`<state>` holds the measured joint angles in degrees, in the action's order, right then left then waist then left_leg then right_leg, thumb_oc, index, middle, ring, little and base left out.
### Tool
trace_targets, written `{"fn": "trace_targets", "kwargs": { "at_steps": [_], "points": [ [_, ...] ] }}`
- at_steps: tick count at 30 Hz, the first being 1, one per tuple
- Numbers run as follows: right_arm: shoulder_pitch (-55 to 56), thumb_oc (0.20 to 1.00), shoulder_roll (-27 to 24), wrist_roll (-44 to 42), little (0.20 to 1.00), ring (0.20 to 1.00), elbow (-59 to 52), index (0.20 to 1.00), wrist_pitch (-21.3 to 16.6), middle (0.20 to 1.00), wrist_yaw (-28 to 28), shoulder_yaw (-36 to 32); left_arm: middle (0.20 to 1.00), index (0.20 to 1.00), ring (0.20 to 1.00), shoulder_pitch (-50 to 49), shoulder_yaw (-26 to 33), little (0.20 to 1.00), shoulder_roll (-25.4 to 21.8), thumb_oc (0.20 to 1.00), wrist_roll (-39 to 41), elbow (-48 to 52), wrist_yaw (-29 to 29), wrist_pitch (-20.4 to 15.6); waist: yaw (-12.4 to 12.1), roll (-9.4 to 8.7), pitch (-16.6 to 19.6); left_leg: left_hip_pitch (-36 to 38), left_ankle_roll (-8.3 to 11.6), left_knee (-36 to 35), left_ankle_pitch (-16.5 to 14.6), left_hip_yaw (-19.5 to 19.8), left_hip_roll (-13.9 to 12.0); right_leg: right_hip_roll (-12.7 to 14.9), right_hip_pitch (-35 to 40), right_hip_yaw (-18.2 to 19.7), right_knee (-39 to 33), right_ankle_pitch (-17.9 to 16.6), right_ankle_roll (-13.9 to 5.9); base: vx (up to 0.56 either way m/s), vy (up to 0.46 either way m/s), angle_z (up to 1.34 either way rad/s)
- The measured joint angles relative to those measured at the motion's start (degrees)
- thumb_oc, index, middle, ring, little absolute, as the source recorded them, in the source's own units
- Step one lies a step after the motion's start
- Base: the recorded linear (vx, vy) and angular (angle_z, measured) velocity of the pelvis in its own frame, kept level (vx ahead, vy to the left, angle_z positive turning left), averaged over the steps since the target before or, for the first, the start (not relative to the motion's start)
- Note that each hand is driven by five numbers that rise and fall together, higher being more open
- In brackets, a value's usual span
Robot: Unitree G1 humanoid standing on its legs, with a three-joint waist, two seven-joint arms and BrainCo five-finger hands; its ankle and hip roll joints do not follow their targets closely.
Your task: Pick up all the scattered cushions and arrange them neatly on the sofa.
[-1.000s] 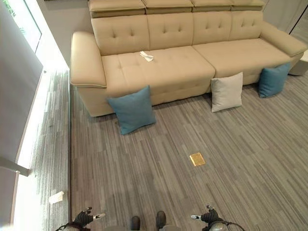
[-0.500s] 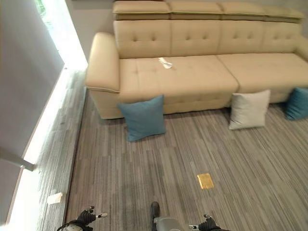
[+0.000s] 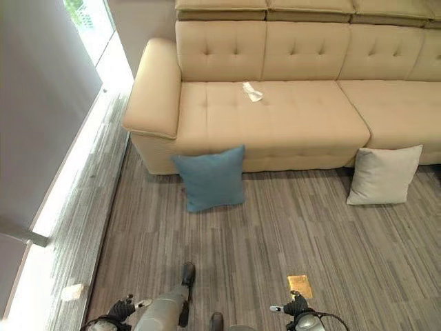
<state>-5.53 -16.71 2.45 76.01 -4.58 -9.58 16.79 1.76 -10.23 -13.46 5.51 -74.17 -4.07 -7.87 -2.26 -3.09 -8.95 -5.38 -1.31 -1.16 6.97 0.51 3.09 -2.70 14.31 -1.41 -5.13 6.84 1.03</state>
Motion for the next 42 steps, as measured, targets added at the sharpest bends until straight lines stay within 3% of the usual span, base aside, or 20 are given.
{"fn": "trace_targets", "kwargs": {
  "at_steps": [1, 2, 4, 5, 7, 10, 13, 14, 15, 17, 20, 23, 26, 28, 30, 32, 35, 37, 39, 42],
  "points": [
    [0.81, 1.000, 0.54, 0.03, 1.000, 1.000, -0.62, 1.000, -0.17, 1.000, 0.25, -0.09, 1.000, 1.000, 1.000, 0.42, -0.75, 1.000, -0.22, 1.000, -0.05, 0.07, -0.01, -0.02, 0.89, 0.50, 0.76, 4.84, -4.21, -4.14, 0.70, 0.50, 0.45, 0.65, -1.27, 0.22, 7.33, 2.39, -3.29, 0.20, 0.228, -0.09],
    [0.71, 1.000, 0.58, 0.15, 1.000, 1.000, -1.88, 1.000, -0.07, 1.000, 0.45, -0.70, 1.000, 1.000, 1.000, 2.22, -3.01, 1.000, -0.45, 1.000, -0.51, 0.80, 0.08, -0.12, 1.28, 1.97, 1.45, 6.40, -5.35, -4.14, -1.28, 0.69, 0.45, 0.78, -8.69, 0.42, 24.81, 4.13, -5.63, 0.20, 0.228, 0.01],
    [0.95, 1.000, 0.56, 0.16, 1.000, 1.000, -4.05, 1.000, -0.16, 1.000, 0.46, -0.04, 1.000, 1.000, 1.000, 3.76, -3.18, 1.000, -1.03, 1.000, -0.51, 0.94, 0.02, -0.29, 1.48, 1.90, 2.38, 6.86, -5.66, -2.71, -3.39, 1.71, 2.19, 3.91, -19.36, 0.08, 43.69, 7.31, -7.99, 0.12, 0.062, 0.06],
    [1.05, 1.000, 0.63, 0.15, 1.000, 1.000, -4.98, 1.000, -0.17, 1.000, 0.45, 0.10, 1.000, 1.000, 1.000, 4.38, -3.20, 1.000, -1.24, 1.000, -0.51, 0.88, 0.00, -0.29, 1.96, 1.35, 2.49, 7.52, -5.25, -2.66, -3.72, 1.95, 3.41, 5.83, -22.41, 0.75, 46.79, 7.31, -8.09, 0.21, 0.036, 0.24],
    [0.78, 1.000, 0.65, 0.15, 1.000, 1.000, -5.72, 1.000, -0.03, 1.000, 0.48, 0.30, 1.000, 1.000, 1.000, 5.00, -3.22, 1.000, -1.08, 1.000, -0.50, 0.92, 0.01, -0.33, 1.78, 2.45, 1.23, 9.84, -5.41, -2.81, -5.36, 2.99, 3.95, 7.18, -27.00, 0.17, 45.53, 7.39, -7.45, 0.22, -0.037, 0.18],
    [0.83, 1.000, 0.94, 0.24, 1.000, 1.000, -6.51, 1.000, -0.15, 1.000, 0.51, 0.93, 1.000, 1.000, 1.000, 3.86, -3.06, 1.000, -1.25, 1.000, -0.53, 0.57, 0.05, -0.17, 2.05, 2.62, 0.30, 12.48, -3.14, -3.49, -7.49, 3.61, 4.04, 6.36, -28.95, -0.84, 28.53, 5.32, -6.03, 0.22, -0.095, 0.10],
    [0.95, 1.000, 0.92, 1.18, 1.000, 1.000, -6.49, 1.000, 0.06, 1.000, 0.51, 0.79, 1.000, 1.000, 1.000, 1.89, -2.50, 1.000, -1.27, 1.000, -0.58, -1.94, 0.13, -0.05, 3.05, 0.87, -0.21, 15.56, -2.56, -3.41, -11.01, 5.69, 4.83, 4.28, -29.77, -0.99, 11.69, -6.33, -5.69, 0.32, -0.232, 0.32],
    [1.47, 1.000, 0.91, 1.19, 1.000, 1.000, -6.12, 1.000, 0.39, 1.000, 0.52, 0.62, 1.000, 1.000, 1.000, 1.48, -2.45, 1.000, -1.31, 1.000, -0.61, -1.81, 0.38, -0.20, 3.27, 0.81, -0.36, 18.06, -1.37, -3.37, -11.89, 6.60, 4.35, 3.32, -27.73, -1.39, 11.26, -8.45, -3.98, 0.38, -0.403, 0.86],
    [1.51, 1.000, 0.87, 1.19, 1.000, 1.000, -5.08, 1.000, 0.43, 1.000, 0.55, 0.51, 1.000, 1.000, 1.000, 1.12, -2.44, 1.000, -1.28, 1.000, -0.60, -1.74, 0.47, -0.22, 3.15, 0.23, 0.11, 19.69, -0.29, -1.61, -12.55, 7.16, 4.24, 2.91, -24.25, -1.47, 9.03, -12.37, -0.53, 0.28, -0.344, 0.78],
    [1.50, 1.000, 0.41, 1.19, 1.000, 1.000, -4.90, 1.000, 0.40, 1.000, 0.54, 0.18, 1.000, 1.000, 1.000, 0.71, -2.28, 1.000, -0.43, 1.000, -0.60, -1.50, 0.55, -0.24, 2.52, 0.40, 0.54, 18.24, 0.69, 5.56, -13.15, 6.97, 4.05, 2.51, -18.50, -2.45, 3.80, -13.90, 2.14, 0.15, -0.327, 0.42],
    [0.78, 1.000, 0.29, 1.16, 1.000, 1.000, -6.23, 1.000, -0.46, 1.000, 0.53, 0.89, 1.000, 1.000, 1.000, 1.36, -0.81, 1.000, 0.39, 1.000, -0.51, -0.48, 1.23, -0.27, 1.18, -0.77, 0.26, 3.75, 5.13, 35.49, -15.74, 5.86, 4.38, 1.86, -13.71, -2.98, -0.13, -12.11, 5.53, 0.06, -0.225, 0.15],
    [0.77, 1.000, 0.29, 1.11, 1.000, 1.000, -4.98, 1.000, -0.42, 1.000, 0.48, 0.89, 1.000, 1.000, 1.000, 2.60, -0.93, 1.000, -0.96, 1.000, -0.53, 0.73, 1.27, -0.23, 1.52, -2.99, -1.69, -3.81, 5.51, 36.82, -15.56, 2.81, -1.18, 1.73, -10.97, -4.35, -0.14, -10.11, 7.46, 0.11, -0.047, 0.13],
    [0.86, 1.000, -0.45, 1.09, 1.000, 1.000, -2.87, 1.000, -0.14, 1.000, 0.49, 0.68, 1.000, 1.000, 1.000, 3.36, -1.13, 1.000, -0.76, 1.000, -0.56, 0.87, 1.33, -0.18, 2.45, -1.96, -2.71, -3.07, 3.95, 14.79, -13.50, 1.41, -0.63, 1.64, -8.87, -4.38, -0.22, -7.61, 5.29, 0.16, 0.063, 0.03],
    [1.05, 1.000, -0.48, 1.09, 1.000, 1.000, -1.92, 1.000, 0.02, 1.000, 0.54, 0.60, 1.000, 1.000, 1.000, 2.89, -1.09, 1.000, -0.32, 1.000, -0.58, 0.87, 1.65, -0.15, 3.02, -0.33, -2.90, -0.90, 3.10, 3.44, -6.71, 0.01, 0.89, 1.52, -7.25, -4.21, -0.19, -6.77, 3.67, 0.15, 0.149, -0.14],
    [1.70, 1.000, -0.50, 1.13, 1.000, 1.000, -2.00, 1.000, 0.02, 1.000, 0.53, 0.59, 1.000, 1.000, 1.000, 1.10, -1.00, 1.000, -0.11, 1.000, -0.59, 0.73, 1.66, -0.15, 3.04, 1.20, -1.76, 3.02, 2.12, 2.64, -5.76, 0.97, 0.52, 1.48, -5.66, -2.99, -0.16, -5.35, 2.16, 0.14, 0.147, -0.27],
    [2.39, 1.000, 0.37, 1.18, 1.000, 1.000, -2.17, 1.000, -0.03, 1.000, 0.65, 0.69, 1.000, 1.000, 1.000, -0.03, -1.02, 1.000, -0.37, 1.000, -0.59, 0.72, 1.64, -0.11, 2.85, 2.17, -0.37, 6.75, -1.98, -2.48, -2.64, 1.62, 0.74, 1.85, -5.62, -2.40, 1.88, -3.56, -0.33, 0.06, 0.115, -0.08],
    [0.50, 1.000, 0.96, 1.23, 1.000, 1.000, -2.67, 1.000, -0.20, 1.000, 0.86, 0.63, 1.000, 1.000, 1.000, 1.75, -1.00, 1.000, -1.96, 1.000, -0.59, 0.69, 1.64, -0.12, 2.29, 0.94, 0.31, 7.12, -2.27, -3.00, -2.94, 1.08, 2.40, 4.12, -10.11, -2.34, 10.06, -0.62, -3.53, 0.01, 0.130, -0.16],
    [-1.08, 1.000, 0.98, 1.24, 1.000, 1.000, -3.16, 1.000, -0.27, 1.000, 0.88, 0.71, 1.000, 1.000, 1.000, 2.37, -1.02, 1.000, -2.80, 1.000, -0.58, 0.67, 1.61, -0.10, 1.47, 1.35, -0.28, 7.80, -2.65, -3.03, -3.66, -0.13, 2.04, 4.88, -17.20, -1.88, 24.13, 3.05, -7.26, 0.04, 0.008, -0.26],
    [-0.92, 1.000, 0.96, 1.25, 1.000, 1.000, -3.16, 1.000, -0.12, 1.000, 0.92, 0.78, 1.000, 1.000, 1.000, 2.70, -1.08, 1.000, -3.03, 1.000, -0.58, 0.70, 1.58, -0.21, 1.56, 1.33, -0.46, 8.35, -2.98, -2.71, -4.65, 0.06, 2.69, 5.90, -19.86, 0.78, 27.98, 3.64, -7.78, 0.05, -0.025, 0.08],
    [-0.05, 1.000, 1.02, 1.25, 1.000, 1.000, -3.14, 1.000, -0.12, 1.000, 0.92, 0.82, 1.000, 1.000, 1.000, 1.62, -1.01, 1.000, -3.04, 1.000, -0.58, 0.64, 1.58, -0.17, 1.34, 0.82, -0.33, 8.64, -3.38, -2.60, -4.93, 0.06, 3.19, 8.20, -21.19, 2.01, 24.38, 3.44, -7.63, 0.06, -0.066, -0.01]
  ]
}}
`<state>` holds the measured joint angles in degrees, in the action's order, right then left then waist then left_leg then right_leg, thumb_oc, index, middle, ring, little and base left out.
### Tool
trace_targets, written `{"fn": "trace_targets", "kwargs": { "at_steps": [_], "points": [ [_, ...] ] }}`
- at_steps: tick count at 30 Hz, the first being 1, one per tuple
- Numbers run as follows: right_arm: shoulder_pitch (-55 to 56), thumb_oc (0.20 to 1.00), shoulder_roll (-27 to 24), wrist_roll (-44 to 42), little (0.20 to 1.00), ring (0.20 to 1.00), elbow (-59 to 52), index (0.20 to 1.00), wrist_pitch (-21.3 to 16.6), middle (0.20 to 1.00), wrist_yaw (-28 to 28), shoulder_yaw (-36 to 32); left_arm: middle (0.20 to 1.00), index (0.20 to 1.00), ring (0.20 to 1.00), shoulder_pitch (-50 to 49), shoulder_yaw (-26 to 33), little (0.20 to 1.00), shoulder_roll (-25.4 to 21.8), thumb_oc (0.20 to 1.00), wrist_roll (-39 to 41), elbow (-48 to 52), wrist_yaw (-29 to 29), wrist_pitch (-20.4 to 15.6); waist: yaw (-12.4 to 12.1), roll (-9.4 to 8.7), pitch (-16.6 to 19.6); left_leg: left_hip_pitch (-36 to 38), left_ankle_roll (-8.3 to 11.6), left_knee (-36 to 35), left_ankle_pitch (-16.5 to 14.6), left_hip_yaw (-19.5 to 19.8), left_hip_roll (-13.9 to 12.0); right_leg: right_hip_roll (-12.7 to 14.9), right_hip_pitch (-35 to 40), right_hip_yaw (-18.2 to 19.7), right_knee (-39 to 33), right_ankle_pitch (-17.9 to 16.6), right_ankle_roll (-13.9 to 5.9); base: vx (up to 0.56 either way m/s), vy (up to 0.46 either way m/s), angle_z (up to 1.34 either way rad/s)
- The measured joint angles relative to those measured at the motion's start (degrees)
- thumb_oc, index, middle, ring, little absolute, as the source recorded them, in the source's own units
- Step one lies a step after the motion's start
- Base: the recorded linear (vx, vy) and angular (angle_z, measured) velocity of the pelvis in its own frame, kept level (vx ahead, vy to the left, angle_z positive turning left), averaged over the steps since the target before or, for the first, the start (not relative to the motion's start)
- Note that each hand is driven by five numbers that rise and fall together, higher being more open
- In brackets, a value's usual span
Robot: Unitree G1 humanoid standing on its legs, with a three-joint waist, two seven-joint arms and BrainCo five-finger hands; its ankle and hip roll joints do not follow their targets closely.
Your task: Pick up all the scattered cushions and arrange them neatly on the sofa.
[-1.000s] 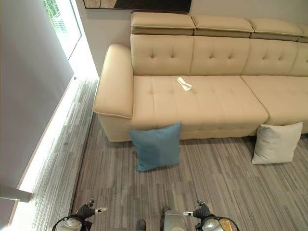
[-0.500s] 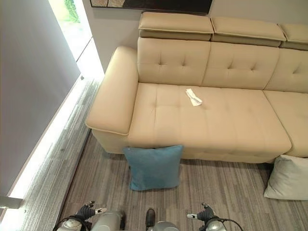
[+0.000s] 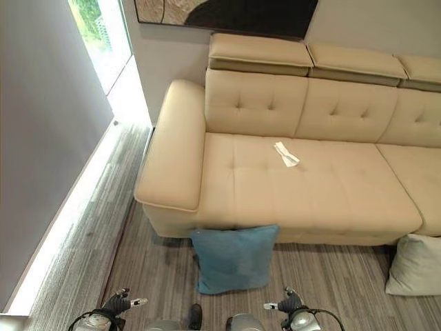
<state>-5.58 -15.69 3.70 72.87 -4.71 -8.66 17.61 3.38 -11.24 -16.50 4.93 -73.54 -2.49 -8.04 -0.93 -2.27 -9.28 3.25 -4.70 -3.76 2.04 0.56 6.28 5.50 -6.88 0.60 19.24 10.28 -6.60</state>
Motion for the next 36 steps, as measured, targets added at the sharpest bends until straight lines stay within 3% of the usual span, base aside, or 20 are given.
{"fn": "trace_targets", "kwargs": {
  "at_steps": [3, 7, 8, 12, 16, 19, 21, 25, 26, 28, 29, 30, 31, 32, 33, 34, 36],
  "points": [
    [0.25, 1.000, 0.01, 0.00, 1.000, 1.000, -0.04, 1.000, 0.20, 1.000, 0.00, 0.22, 1.000, 1.000, 1.000, -0.40, 0.02, 1.000, -0.01, 1.000, 0.00, -0.62, -0.01, 0.06, 0.07, -0.42, -0.11, -0.25, 0.05, -0.07, 0.05, 0.46, 0.01, 1.17, -0.21, 1.97, -8.05, -2.99, -0.18, 0.04, -0.120, 0.04],
    [1.01, 1.000, 0.05, 0.02, 1.000, 1.000, -1.27, 1.000, 0.52, 1.000, 0.01, 0.82, 1.000, 1.000, 1.000, -0.63, 0.12, 1.000, -0.06, 1.000, 0.00, -0.97, -0.07, 0.01, 0.05, -1.91, 0.48, 0.16, 0.49, -0.02, -0.35, 1.24, 0.01, 2.13, 0.89, 1.43, -14.13, -8.52, 0.58, 0.05, -0.180, 0.14],
    [1.14, 1.000, 0.03, 0.04, 1.000, 1.000, -1.10, 1.000, 0.57, 1.000, 0.01, 0.78, 1.000, 1.000, 1.000, -0.99, 0.17, 1.000, 0.11, 1.000, 0.00, -0.96, -0.07, -0.02, 0.10, -1.97, 0.57, 0.78, 1.02, -0.10, -0.72, 1.59, -0.31, 2.06, 2.52, 0.67, -16.04, -11.60, 0.91, 0.08, -0.199, 0.16],
    [1.94, 1.000, -0.28, 0.06, 1.000, 1.000, -1.14, 1.000, 0.60, 1.000, -0.01, 0.72, 1.000, 1.000, 1.000, -3.15, 0.10, 1.000, 1.07, 1.000, 0.00, -0.79, -0.04, -0.06, 0.35, 0.27, 1.88, 2.13, 3.46, -0.01, -1.56, 3.18, -4.33, -1.85, 8.30, -1.73, -23.99, -14.97, 3.97, 0.01, -0.163, 0.10],
    [1.38, 1.000, -1.53, 0.00, 1.000, 1.000, -2.09, 1.000, 0.52, 1.000, -0.19, 0.55, 1.000, 1.000, 1.000, -0.35, -0.41, 1.000, 1.84, 1.000, 0.20, 0.93, -0.24, -0.08, 0.97, 1.18, 1.56, -0.98, 5.91, 1.86, -1.50, 5.09, -6.78, -4.23, 7.20, -4.27, -24.57, -15.04, 6.25, -0.06, -0.132, 0.28],
    [-0.41, 1.000, -3.33, -0.10, 1.000, 1.000, -2.24, 1.000, 0.29, 1.000, -0.69, 0.43, 1.000, 1.000, 1.000, 3.45, -2.04, 1.000, 2.37, 1.000, 1.03, 3.58, -0.45, -0.25, 1.46, 2.28, -0.77, -4.29, 7.56, 2.78, -0.96, 6.12, -8.20, -5.75, 4.95, -5.34, -24.48, -15.34, 7.08, -0.15, -0.118, 0.14],
    [-3.85, 1.000, -4.39, -0.90, 1.000, 1.000, -2.20, 1.000, -0.41, 1.000, -1.85, -1.22, 1.000, 1.000, 1.000, 7.76, -2.07, 1.000, 2.28, 1.000, 3.92, 5.55, -1.74, -1.54, 1.70, 2.86, -4.59, -12.12, 8.95, 6.37, -1.16, 6.58, -8.72, -6.21, -3.72, -6.18, -18.91, -14.67, 8.02, -0.34, -0.093, 0.06],
    [-21.68, 1.000, -6.30, -7.15, 1.000, 1.000, -3.89, 1.000, -0.98, 1.000, -5.08, -2.04, 1.000, 1.000, 1.000, 22.90, -3.63, 1.000, 0.11, 1.000, 10.46, 7.07, -4.38, -2.72, 3.95, 1.04, -19.79, -33.85, 9.34, 17.81, -0.96, 6.25, -7.55, -5.30, -27.58, -6.05, -4.56, -14.25, 8.66, -0.26, -0.044, -0.09],
    [-23.83, 1.000, -6.27, -7.90, 1.000, 1.000, -5.10, 1.000, -1.34, 1.000, -5.35, -1.72, 1.000, 1.000, 1.000, 24.37, -4.14, 1.000, 0.02, 1.000, 11.14, 7.08, -4.62, -2.93, 3.83, 1.04, -20.54, -35.48, 9.30, 17.96, -0.97, 6.18, -7.47, -5.15, -29.31, -6.08, -4.59, -14.61, 8.16, -0.23, -0.008, -0.14],
    [-32.46, 1.000, -8.41, -11.19, 1.000, 1.000, -8.74, 1.000, -2.72, 1.000, -8.19, -0.61, 1.000, 1.000, 1.000, 29.63, -5.49, 1.000, -0.52, 1.000, 16.04, 10.03, -7.56, -4.87, 4.47, 1.94, -20.90, -46.85, 7.78, 22.21, -1.98, 5.60, -6.66, -4.43, -39.82, -6.11, -4.29, -14.97, 7.52, -0.18, 0.009, -0.36],
    [-36.15, 1.000, -9.21, -12.20, 1.000, 1.000, -11.54, 1.000, -3.36, 1.000, -9.92, -0.29, 1.000, 1.000, 1.000, 32.62, -5.64, 1.000, -0.95, 1.000, 18.19, 12.29, -8.61, -5.25, 3.97, 2.21, -21.67, -51.39, 8.12, 23.19, -0.79, 5.70, -7.20, -4.34, -46.09, -5.20, 2.43, -14.25, 7.08, -0.04, 0.000, 0.01],
    [-37.24, 1.000, -9.67, -13.68, 1.000, 1.000, -12.48, 1.000, -3.65, 1.000, -11.17, -0.09, 1.000, 1.000, 1.000, 35.00, -6.52, 1.000, -1.32, 1.000, 20.21, 15.53, -9.49, -6.46, 4.41, 1.91, -21.79, -56.12, 8.39, 27.62, -1.97, 5.07, -5.69, -3.22, -50.66, -4.68, 6.72, -12.81, 8.08, 0.00, 0.000, 0.00],
    [-39.82, 1.000, -9.85, -14.35, 1.000, 1.000, -13.75, 1.000, -4.43, 1.000, -12.51, -0.06, 1.000, 1.000, 1.000, 36.73, -6.10, 1.000, -1.79, 1.000, 21.73, 15.67, -10.64, -7.42, 3.46, 1.94, -21.83, -58.84, 7.86, 32.00, -4.14, 6.78, -5.90, -4.00, -52.65, -5.08, 6.81, -13.02, 7.72, 0.05, -0.018, 0.13],
    [-40.81, 1.000, -10.01, -14.73, 1.000, 1.000, -14.91, 1.000, -4.76, 1.000, -13.26, 0.25, 1.000, 1.000, 1.000, 37.06, -5.31, 1.000, -1.75, 1.000, 22.82, 15.36, -11.52, -7.46, 3.36, 2.03, -21.78, -58.79, 7.81, 31.18, -4.30, 6.71, -6.30, -4.33, -52.74, -4.69, 6.92, -12.44, 6.38, -0.01, -0.014, -0.20],
    [-40.74, 1.000, -10.11, -15.53, 1.000, 1.000, -15.33, 1.000, -5.16, 1.000, -14.40, 0.75, 1.000, 1.000, 1.000, 37.07, -4.73, 1.000, -1.87, 1.000, 23.83, 15.56, -12.00, -7.99, 3.43, 1.86, -21.17, -59.54, 7.94, 31.20, -4.33, 6.32, -6.46, -4.54, -54.79, -3.33, 12.51, -10.77, 7.59, 0.00, -0.024, 0.34],
    [-40.76, 1.000, -10.42, -16.31, 1.000, 1.000, -15.59, 1.000, -5.52, 1.000, -15.35, 0.62, 1.000, 1.000, 1.000, 37.55, -4.56, 1.000, -2.24, 1.000, 24.07, 15.98, -12.91, -8.71, 4.33, 1.71, -20.90, -60.68, 8.50, 31.87, -4.47, 6.36, -5.41, -3.77, -55.01, -3.27, 12.35, -9.26, 7.78, 0.00, 0.001, 0.38],
    [-44.13, 1.000, -11.80, -17.58, 1.000, 1.000, -17.78, 1.000, -7.01, 1.000, -17.43, -0.02, 1.000, 1.000, 1.000, 40.67, -4.61, 1.000, -2.49, 1.000, 27.04, 16.27, -14.01, -9.05, 3.99, 1.61, -20.77, -63.88, 8.54, 31.44, -3.84, 6.71, -5.40, -3.84, -58.12, -3.50, 10.20, -10.69, 7.44, 0.00, 0.001, 0.15]
  ]
}}
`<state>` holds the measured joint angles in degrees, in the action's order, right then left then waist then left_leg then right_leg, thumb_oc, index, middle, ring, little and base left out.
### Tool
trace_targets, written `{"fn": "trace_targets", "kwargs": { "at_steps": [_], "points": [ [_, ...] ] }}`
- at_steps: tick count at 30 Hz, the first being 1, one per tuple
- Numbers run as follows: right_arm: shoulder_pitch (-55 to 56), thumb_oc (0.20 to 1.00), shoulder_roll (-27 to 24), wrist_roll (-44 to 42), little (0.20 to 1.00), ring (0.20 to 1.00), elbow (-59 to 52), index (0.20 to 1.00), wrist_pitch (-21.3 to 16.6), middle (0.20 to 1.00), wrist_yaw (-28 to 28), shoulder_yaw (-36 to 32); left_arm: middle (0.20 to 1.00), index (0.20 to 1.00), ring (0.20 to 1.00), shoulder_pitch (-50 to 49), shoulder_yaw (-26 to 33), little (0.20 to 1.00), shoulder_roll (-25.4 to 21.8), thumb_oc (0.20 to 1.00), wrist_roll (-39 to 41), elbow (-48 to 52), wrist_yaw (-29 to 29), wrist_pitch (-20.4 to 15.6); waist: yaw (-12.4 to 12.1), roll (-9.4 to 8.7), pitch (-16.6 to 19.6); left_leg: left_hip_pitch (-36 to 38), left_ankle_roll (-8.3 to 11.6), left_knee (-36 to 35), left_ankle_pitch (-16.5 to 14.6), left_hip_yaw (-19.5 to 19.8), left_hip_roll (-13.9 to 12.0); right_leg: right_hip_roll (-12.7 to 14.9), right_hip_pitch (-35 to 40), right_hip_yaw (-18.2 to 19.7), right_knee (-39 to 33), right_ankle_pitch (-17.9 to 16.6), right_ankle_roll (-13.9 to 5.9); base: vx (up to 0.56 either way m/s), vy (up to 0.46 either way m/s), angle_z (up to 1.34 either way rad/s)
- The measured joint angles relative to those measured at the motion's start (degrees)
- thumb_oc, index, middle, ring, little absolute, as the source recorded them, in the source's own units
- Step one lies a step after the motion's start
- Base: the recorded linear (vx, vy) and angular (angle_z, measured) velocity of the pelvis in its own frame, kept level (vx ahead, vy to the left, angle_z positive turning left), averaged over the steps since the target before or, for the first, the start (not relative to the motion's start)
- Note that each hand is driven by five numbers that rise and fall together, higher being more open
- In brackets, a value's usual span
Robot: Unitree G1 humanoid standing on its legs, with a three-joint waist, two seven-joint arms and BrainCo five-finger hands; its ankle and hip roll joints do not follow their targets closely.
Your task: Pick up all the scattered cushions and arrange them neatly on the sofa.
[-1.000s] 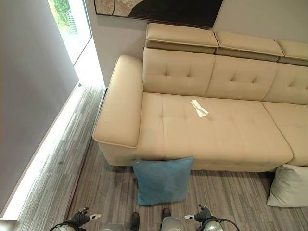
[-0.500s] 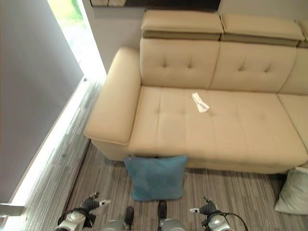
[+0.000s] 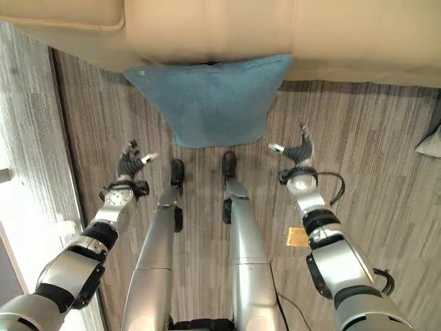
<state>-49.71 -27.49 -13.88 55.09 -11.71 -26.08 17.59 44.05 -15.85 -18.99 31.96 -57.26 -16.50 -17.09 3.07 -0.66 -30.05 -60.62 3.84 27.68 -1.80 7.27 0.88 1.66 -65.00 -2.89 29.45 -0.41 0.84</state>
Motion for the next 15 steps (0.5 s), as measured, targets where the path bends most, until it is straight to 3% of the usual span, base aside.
{"fn": "trace_targets", "kwargs": {
  "at_steps": [2, 6, 15],
  "points": [
    [-2.45, 1.000, -0.86, -0.60, 1.000, 1.000, -0.10, 1.000, -0.51, 1.000, -1.13, 0.48, 1.000, 1.000, 1.000, 1.81, -0.09, 1.000, -0.09, 1.000, 1.22, 0.22, 0.11, -0.15, 0.23, -0.10, 0.01, -2.39, 0.03, -0.64, 0.85, -0.33, 0.07, 0.29, -2.08, 0.07, -1.23, -1.31, -0.63, -0.01, -0.006, -0.02],
    [-5.27, 1.000, -1.50, -1.31, 1.000, 1.000, -2.20, 1.000, -1.27, 1.000, -2.24, 0.91, 1.000, 1.000, 1.000, 8.45, -4.49, 1.000, -2.00, 1.000, 2.42, 1.60, 0.27, -0.25, 0.53, -0.31, 0.15, -5.44, -0.23, -1.34, 2.19, -0.47, 1.09, 1.23, -4.60, 0.17, -2.39, -2.53, 0.17, 0.00, 0.001, 0.04],
    [-12.40, 1.000, -2.78, -1.81, 1.000, 1.000, -1.72, 1.000, -2.32, 1.000, -4.34, 2.56, 1.000, 1.000, 1.000, 21.07, -8.89, 1.000, -7.12, 1.000, 3.33, 0.06, 0.23, -1.12, 1.53, -1.28, 1.86, -12.54, -1.18, 3.30, 0.91, -1.42, 2.26, 2.47, -11.50, 0.73, 1.22, -1.75, -0.17, 0.00, 0.002, 0.00]
  ]
}}
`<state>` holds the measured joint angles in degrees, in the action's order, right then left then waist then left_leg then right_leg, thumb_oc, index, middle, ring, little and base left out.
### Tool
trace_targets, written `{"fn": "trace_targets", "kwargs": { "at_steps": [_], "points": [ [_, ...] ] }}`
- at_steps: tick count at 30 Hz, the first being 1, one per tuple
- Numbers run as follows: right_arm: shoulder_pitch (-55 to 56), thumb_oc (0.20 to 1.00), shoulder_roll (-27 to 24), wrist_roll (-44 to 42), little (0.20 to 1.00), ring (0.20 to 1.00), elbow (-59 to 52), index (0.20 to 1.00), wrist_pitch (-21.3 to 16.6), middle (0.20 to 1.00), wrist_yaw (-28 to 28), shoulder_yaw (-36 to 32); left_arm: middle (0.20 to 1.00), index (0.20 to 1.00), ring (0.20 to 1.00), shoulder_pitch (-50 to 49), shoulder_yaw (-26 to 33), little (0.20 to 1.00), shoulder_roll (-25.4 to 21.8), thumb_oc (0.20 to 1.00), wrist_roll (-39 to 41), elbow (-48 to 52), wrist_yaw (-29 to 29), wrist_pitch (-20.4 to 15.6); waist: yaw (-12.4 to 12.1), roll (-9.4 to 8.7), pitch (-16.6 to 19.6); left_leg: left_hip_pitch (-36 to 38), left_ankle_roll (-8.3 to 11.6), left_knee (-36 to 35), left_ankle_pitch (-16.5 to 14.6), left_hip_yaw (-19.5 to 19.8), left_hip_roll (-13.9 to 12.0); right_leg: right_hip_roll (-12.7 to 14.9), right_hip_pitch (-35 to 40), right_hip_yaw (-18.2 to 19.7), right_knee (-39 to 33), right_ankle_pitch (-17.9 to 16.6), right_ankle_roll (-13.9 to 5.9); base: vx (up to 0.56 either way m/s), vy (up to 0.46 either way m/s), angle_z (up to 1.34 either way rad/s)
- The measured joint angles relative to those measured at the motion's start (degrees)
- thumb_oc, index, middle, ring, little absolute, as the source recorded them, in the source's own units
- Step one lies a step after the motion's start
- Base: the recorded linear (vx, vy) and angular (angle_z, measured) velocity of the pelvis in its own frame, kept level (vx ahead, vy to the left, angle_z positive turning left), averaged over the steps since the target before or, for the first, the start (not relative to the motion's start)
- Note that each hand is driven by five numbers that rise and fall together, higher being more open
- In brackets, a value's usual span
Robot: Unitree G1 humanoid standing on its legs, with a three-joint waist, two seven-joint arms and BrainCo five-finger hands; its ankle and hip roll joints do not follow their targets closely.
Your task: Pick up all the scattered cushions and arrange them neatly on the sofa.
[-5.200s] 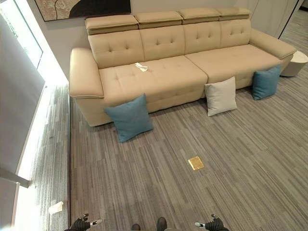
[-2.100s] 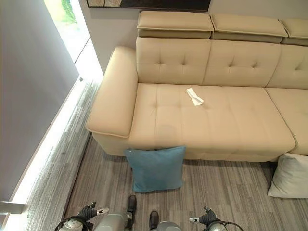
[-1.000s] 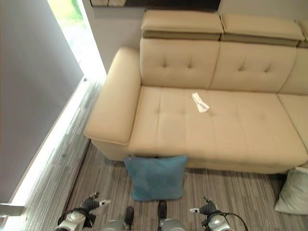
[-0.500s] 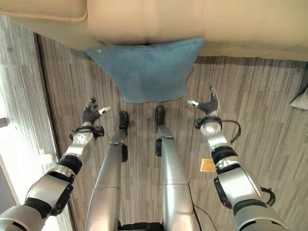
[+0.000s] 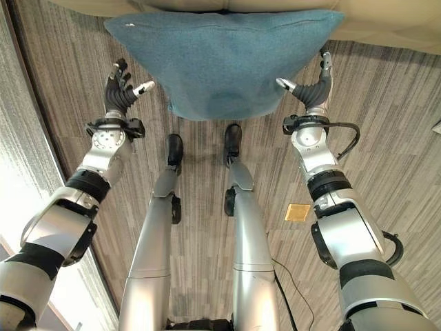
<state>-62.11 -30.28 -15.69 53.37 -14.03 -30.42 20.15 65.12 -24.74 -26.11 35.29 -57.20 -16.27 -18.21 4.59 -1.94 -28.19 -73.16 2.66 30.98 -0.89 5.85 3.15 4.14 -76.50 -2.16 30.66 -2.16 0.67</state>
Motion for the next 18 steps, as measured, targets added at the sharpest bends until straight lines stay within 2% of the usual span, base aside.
{"fn": "trace_targets", "kwargs": {
  "at_steps": [5, 6, 9, 14, 18],
  "points": [
    [-1.08, 1.000, 0.02, -0.01, 1.000, 1.000, 0.26, 1.000, -0.09, 1.000, -1.29, 0.22, 1.000, 1.000, 1.000, 0.98, 0.02, 1.000, -1.28, 1.000, 0.06, -1.00, -0.01, 0.12, 0.89, -0.21, 0.15, -3.04, -0.48, 1.68, -0.49, -1.43, 0.07, -0.18, -3.44, 1.77, 1.28, -0.06, -1.07, 0.02, -0.001, -0.08],
    [-0.96, 1.000, -0.07, -0.95, 1.000, 1.000, 0.61, 1.000, -0.10, 1.000, -1.41, 0.83, 1.000, 1.000, 1.000, 1.84, -1.33, 1.000, -1.23, 1.000, 0.32, -1.00, -0.10, 0.18, 1.26, -0.13, 1.37, -4.94, -0.43, 2.40, -0.69, -1.98, -0.03, -0.30, -5.42, 2.19, 1.54, -0.06, -1.08, 0.04, -0.014, -0.12],
    [-1.79, 1.000, -0.25, -1.92, 1.000, 1.000, 0.13, 1.000, -0.13, 1.000, -1.42, 1.02, 1.000, 1.000, 1.000, 4.73, -2.64, 1.000, -0.33, 1.000, 2.38, -0.95, -0.16, 0.18, 0.82, -0.11, 1.99, -7.49, -0.52, 4.09, -1.32, -2.25, -0.21, -0.90, -7.66, 2.99, 2.14, -0.34, -1.36, 0.03, -0.048, -0.10],
    [-6.73, 1.000, -2.43, -5.49, 1.000, 1.000, -0.43, 1.000, -0.49, 1.000, -0.93, 5.21, 1.000, 1.000, 1.000, 7.94, -5.08, 1.000, 1.02, 1.000, 3.50, -0.84, -0.25, 0.09, -0.91, -0.09, 2.00, -9.80, -0.31, 4.55, -1.41, -2.35, -0.20, -0.96, -10.48, 3.16, 3.45, 0.02, -0.89, 0.02, -0.048, 0.01],
    [-8.62, 1.000, -2.32, -8.30, 1.000, 1.000, 0.85, 1.000, -0.50, 1.000, 0.32, 8.69, 1.000, 1.000, 1.000, 8.31, -6.85, 1.000, 1.33, 1.000, 4.77, -0.86, -0.27, 0.18, -1.18, -0.08, 2.00, -9.95, -0.05, 5.28, -1.73, -2.38, -0.28, -1.01, -10.70, 3.12, 4.22, 0.30, -0.76, 0.01, -0.045, 0.00]
  ]
}}
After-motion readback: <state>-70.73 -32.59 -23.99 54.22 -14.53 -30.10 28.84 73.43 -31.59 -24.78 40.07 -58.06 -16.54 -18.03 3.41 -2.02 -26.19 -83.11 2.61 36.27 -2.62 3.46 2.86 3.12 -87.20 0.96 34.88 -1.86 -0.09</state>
